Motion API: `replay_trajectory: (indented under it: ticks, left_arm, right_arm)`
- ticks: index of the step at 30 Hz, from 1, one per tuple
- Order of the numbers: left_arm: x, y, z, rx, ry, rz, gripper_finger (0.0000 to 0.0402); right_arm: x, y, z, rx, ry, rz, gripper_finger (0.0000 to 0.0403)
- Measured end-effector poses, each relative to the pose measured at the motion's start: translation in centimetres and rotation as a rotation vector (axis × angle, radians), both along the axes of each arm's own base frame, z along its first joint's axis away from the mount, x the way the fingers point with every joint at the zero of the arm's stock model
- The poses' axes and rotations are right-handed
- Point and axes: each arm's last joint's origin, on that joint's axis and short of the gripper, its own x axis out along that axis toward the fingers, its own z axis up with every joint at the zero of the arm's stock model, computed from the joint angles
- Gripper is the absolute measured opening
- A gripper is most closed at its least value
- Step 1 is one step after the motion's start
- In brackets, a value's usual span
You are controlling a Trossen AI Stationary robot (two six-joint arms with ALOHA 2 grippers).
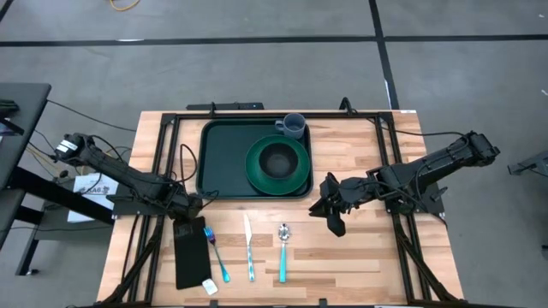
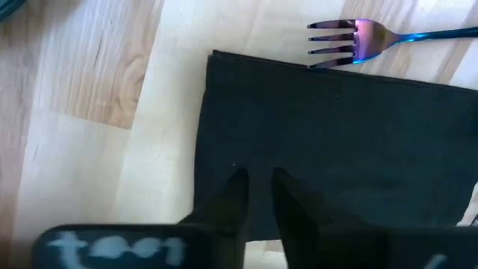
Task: Set up tray
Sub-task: Put the black napkin on the black serving tray to the left of the green plate
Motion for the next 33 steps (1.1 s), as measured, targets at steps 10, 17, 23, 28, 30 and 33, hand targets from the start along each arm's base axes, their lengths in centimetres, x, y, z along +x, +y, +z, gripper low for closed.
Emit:
replay_trajectory:
  ticks: [10, 17, 23, 28, 30, 33]
  left_arm:
    - [0.0, 0.0, 0.0, 0.006, 0.000, 0.008, 0.0153]
    - [0.1, 0.1, -0.1, 0.038, -0.012, -0.005, 0.0157]
    - [0.1, 0.2, -0.1, 0.089, -0.033, 0.005, 0.0149]
    - [0.1, 0.2, -0.1, 0.095, -0.035, 0.005, 0.0146]
    - [0.2, 0.2, -0.4, 0.092, -0.037, 0.001, 0.0146]
    - [0.3, 0.1, -1.6, 0.051, -0.022, -0.003, 0.0146]
  right_arm:
    - [0.0, 0.0, 0.0, 0.000, 0.000, 0.000, 0.0064]
    - [0.0, 0.0, 0.0, 0.000, 0.000, -0.001, 0.0064]
    - [0.0, 0.0, 0.0, 0.001, 0.000, -0.001, 0.0064]
    - [0.0, 0.0, 0.0, 0.000, 0.000, -0.001, 0.0064]
    - [0.0, 0.0, 0.0, 0.000, 0.000, -0.001, 0.0064]
    - [0.0, 0.0, 0.0, 0.001, 0.000, -0.001, 0.0064]
